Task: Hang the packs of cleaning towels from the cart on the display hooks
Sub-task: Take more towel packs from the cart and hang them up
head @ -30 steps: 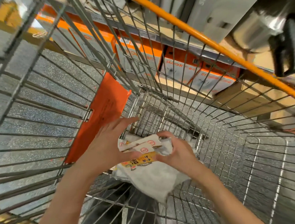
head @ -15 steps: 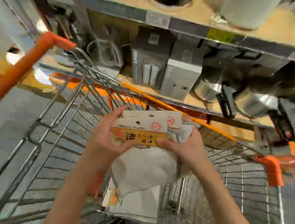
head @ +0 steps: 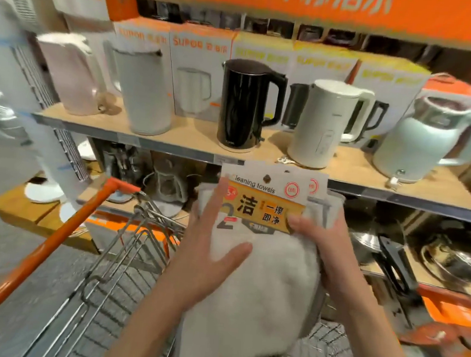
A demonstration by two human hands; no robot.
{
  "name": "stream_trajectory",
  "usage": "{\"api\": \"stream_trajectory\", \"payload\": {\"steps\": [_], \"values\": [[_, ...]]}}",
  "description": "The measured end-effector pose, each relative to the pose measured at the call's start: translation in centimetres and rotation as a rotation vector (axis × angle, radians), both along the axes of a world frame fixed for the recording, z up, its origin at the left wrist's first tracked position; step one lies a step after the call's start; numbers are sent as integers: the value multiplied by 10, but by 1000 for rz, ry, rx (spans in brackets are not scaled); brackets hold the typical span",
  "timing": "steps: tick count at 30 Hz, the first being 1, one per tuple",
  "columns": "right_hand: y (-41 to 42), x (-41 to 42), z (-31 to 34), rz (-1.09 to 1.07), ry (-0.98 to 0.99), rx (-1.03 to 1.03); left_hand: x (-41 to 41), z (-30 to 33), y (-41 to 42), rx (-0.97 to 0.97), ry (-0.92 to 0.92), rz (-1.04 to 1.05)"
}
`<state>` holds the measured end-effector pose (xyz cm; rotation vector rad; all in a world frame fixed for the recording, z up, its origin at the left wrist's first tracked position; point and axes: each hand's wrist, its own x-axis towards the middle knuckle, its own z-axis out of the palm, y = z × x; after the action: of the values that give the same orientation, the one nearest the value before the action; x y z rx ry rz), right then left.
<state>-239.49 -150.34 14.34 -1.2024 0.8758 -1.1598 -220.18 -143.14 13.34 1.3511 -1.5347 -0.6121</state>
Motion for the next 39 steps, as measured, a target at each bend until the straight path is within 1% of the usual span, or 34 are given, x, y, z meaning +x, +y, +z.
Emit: {"api": "stream_trajectory", "payload": {"steps": [2, 4, 7, 9, 11, 14, 18, 21, 25, 30, 35, 39], "values": [[3, -4, 14, -63, 9, -57, -6, 16, -1, -9, -47, -12], [7, -8, 25, -148, 59, -148, -11, 28, -2, -32, -66, -41], [15, -11, 37, -279, 150, -330, -20, 39, -3, -51, -33, -38], [21, -13, 41, -303, 189, -432, -22, 45, -2, -36, 0, -24], [28, -14, 45, -256, 240, -494, -22, 51, 1, -38, 21, -31], [42, -15, 52, -192, 309, -481, -17, 56, 7, -31, 77, -71], [64, -12, 54, -254, 402, -421, -10, 52, 15, -10, 122, -159], [80, -5, 63, -355, 458, -388, -1, 56, 13, -8, 130, -234], [107, 16, 73, -499, 544, -413, 19, 63, 15, -26, 132, -367], [155, 42, 78, -647, 590, -367, 40, 65, 33, -18, 132, -531], [221, 49, 84, -795, 605, -292, 35, 70, 62, -17, 128, -721], [289, 44, 82, -954, 640, -202, 17, 67, 101, -1, 153, -895]]}}
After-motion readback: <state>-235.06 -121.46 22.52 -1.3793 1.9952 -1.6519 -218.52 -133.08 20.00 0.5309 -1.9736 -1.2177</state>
